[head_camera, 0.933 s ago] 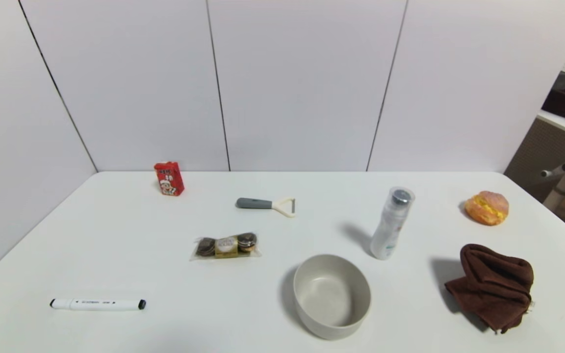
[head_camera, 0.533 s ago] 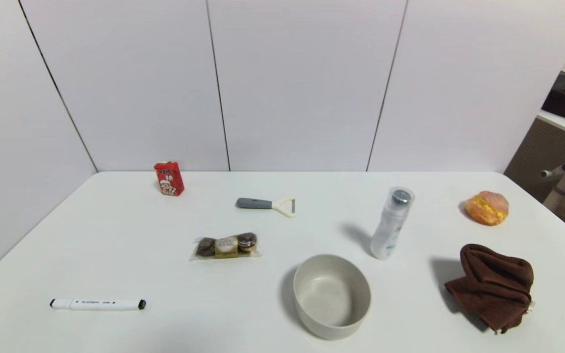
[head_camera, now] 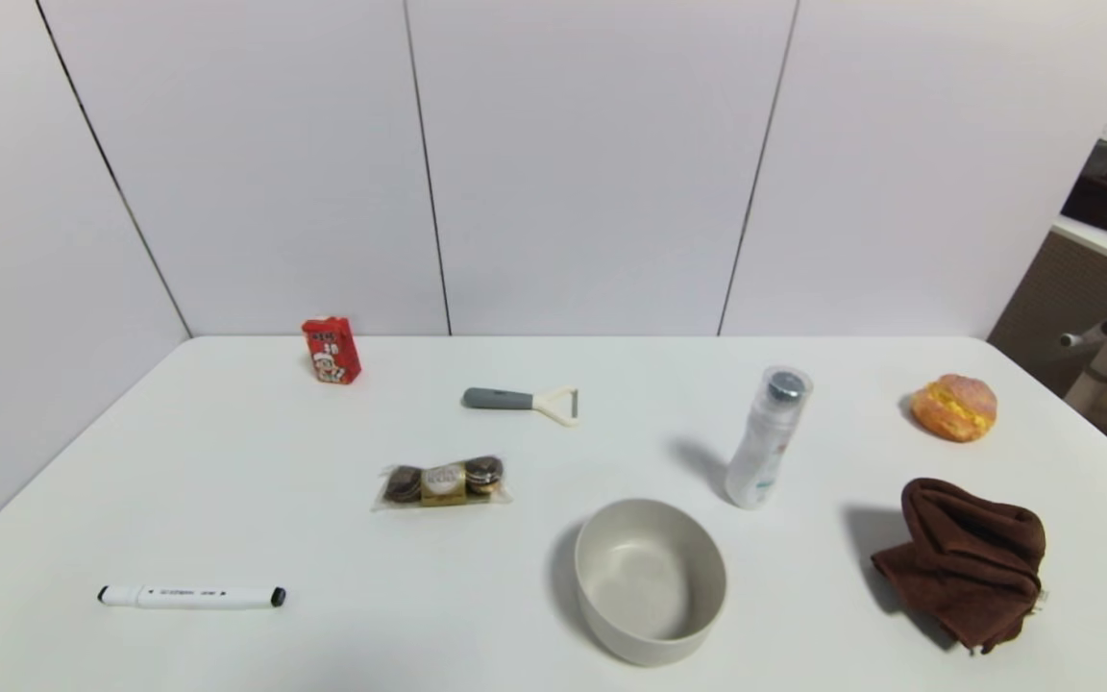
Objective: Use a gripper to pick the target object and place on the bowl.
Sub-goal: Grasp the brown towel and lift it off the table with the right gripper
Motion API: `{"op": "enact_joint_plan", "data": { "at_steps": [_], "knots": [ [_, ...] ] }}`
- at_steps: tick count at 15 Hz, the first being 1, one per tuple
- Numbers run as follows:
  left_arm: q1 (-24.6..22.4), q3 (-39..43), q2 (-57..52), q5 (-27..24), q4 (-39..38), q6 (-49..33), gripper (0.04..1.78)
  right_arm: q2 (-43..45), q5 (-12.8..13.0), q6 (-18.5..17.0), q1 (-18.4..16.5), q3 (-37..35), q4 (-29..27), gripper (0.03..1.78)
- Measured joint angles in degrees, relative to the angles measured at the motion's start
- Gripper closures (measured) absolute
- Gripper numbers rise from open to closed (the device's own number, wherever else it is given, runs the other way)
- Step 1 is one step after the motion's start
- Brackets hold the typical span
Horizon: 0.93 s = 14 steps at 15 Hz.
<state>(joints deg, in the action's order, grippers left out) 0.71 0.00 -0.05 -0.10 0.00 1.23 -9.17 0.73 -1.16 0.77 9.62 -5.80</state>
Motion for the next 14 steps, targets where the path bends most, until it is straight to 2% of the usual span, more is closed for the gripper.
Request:
{"op": "enact_joint_plan", "data": {
  "at_steps": [3, 10, 14],
  "knots": [
    [0.0, 0.0, 0.0, 0.0, 0.0, 0.0, 0.13, -10.1, -0.2, 2.4, 0.8, 8.3, -1.2, 0.1],
    [0.0, 0.0, 0.0, 0.0, 0.0, 0.0, 0.13, -32.9, -0.7, 11.7, -0.5, 24.0, -4.7, 0.1],
    [0.0, 0.0, 0.0, 0.0, 0.0, 0.0, 0.13, -42.9, -4.1, 15.1, -0.8, 30.6, -7.9, 0.1]
  ]
}}
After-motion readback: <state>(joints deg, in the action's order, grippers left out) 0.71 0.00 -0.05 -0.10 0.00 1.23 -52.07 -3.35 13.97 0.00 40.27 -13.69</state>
